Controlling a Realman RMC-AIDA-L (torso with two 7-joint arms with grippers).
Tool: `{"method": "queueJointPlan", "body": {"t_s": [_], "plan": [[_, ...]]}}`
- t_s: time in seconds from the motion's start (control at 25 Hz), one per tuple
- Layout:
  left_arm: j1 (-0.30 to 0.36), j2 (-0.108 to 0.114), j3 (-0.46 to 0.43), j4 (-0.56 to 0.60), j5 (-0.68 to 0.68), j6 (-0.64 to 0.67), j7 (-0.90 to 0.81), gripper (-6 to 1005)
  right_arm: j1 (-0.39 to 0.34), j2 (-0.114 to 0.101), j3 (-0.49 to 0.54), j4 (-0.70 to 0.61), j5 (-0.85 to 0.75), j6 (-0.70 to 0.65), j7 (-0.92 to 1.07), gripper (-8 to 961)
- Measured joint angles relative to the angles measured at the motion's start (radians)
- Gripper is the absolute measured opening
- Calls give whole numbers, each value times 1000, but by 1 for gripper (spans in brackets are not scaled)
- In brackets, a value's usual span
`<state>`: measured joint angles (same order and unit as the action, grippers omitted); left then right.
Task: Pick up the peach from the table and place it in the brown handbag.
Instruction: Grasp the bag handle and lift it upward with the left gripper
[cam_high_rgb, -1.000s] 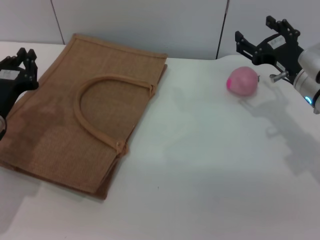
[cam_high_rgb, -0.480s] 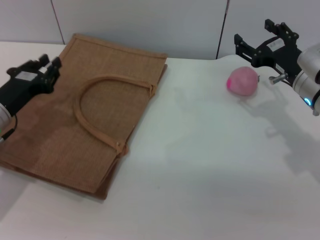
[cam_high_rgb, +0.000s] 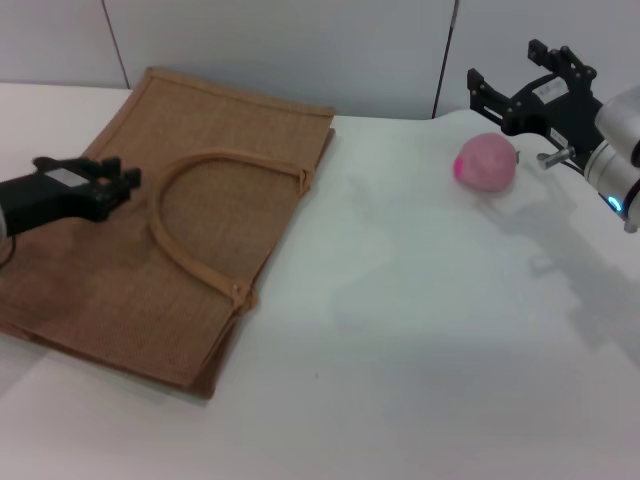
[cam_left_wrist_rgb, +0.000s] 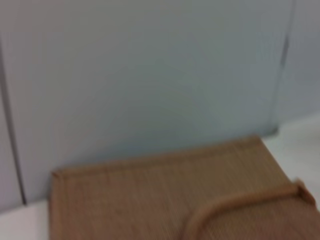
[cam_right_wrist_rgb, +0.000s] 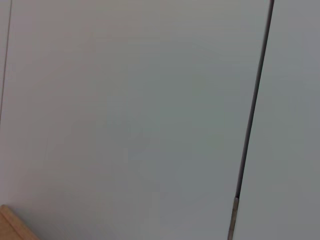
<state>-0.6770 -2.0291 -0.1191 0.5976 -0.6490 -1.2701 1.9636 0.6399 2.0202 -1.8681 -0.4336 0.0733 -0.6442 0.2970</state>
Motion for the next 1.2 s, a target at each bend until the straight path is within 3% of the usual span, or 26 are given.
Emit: {"method": "queueJointPlan", "body": {"t_s": [0.2, 0.48, 0.6, 1.2], "plan": [[-64, 3, 1, 52, 190, 11, -112, 357, 0, 0, -10, -2, -1, 0, 9, 864], [-90, 4, 78, 70, 224, 47, -159, 536, -2, 0, -20, -5, -1, 0, 11, 865], [-90, 4, 131, 70, 226, 82, -196, 535, -3, 0, -27, -7, -1, 0, 17, 865], [-121, -2, 225, -10, 216, 215, -198, 528, -2, 0, -51, -10, -1, 0, 22, 865]]}}
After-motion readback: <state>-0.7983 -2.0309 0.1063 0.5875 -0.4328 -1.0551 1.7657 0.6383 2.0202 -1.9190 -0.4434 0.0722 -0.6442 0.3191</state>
